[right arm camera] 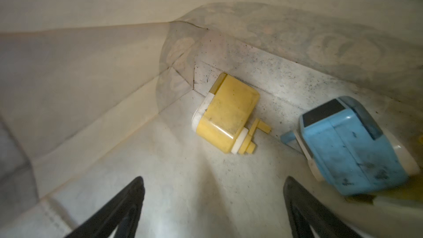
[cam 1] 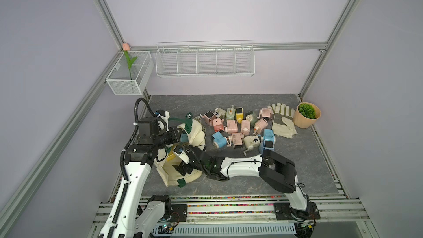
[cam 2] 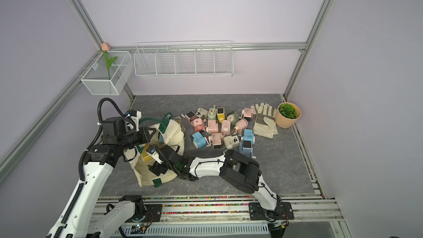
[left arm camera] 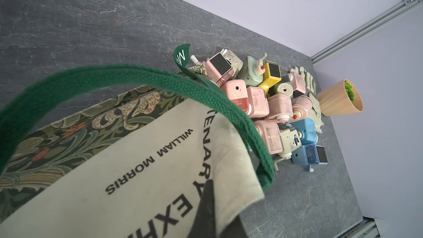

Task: Take out the pencil sharpeners from the tote bags
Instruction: Adjust the canvas bag at the center of the board, then pick up the pencil sharpener from the canvas bag.

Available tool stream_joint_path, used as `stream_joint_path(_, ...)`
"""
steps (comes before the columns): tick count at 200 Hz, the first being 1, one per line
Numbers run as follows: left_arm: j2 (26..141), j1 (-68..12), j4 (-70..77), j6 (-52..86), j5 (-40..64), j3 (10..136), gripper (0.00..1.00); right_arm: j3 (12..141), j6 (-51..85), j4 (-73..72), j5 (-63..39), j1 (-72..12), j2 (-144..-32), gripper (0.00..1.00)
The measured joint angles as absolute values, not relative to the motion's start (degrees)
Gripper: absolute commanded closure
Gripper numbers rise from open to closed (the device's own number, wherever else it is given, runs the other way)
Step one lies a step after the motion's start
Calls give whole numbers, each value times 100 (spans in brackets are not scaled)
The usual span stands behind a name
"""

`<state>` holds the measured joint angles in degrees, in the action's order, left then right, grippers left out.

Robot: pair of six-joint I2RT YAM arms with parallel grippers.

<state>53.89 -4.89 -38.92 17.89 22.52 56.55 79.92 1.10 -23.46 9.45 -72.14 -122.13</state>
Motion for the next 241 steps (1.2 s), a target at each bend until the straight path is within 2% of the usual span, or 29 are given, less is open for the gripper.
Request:
stream_joint_path(39,5387,-489,-3892,1789,2252,5655,100,7804,104,-2587,1155,-7306,-12199,4)
stream_joint_path(72,5389,-489,-3892,1789,2252,5655,100,6956,-1,-2635,1496,-7312,-11485,4)
stream_joint_path(117,5389,-489,-3892,1789,2250,5655,100,6390,-134,-2316,2895,-7234,-10617,3)
stream_joint_path(139,5389,-489,-3894,1789,2252,5655,100,6110,-108,-2152,3218,-7052,-10291,2)
stream_joint_path(176,5389,-489,-3892,1789,2250,5655,100,5518,-213,-2161,2969,-7035,-9686,1)
stream_joint_path(241,5389,-489,-3892,1789,2250,5655,100,5273,-508,-2416,1723,-7682,-8947,1)
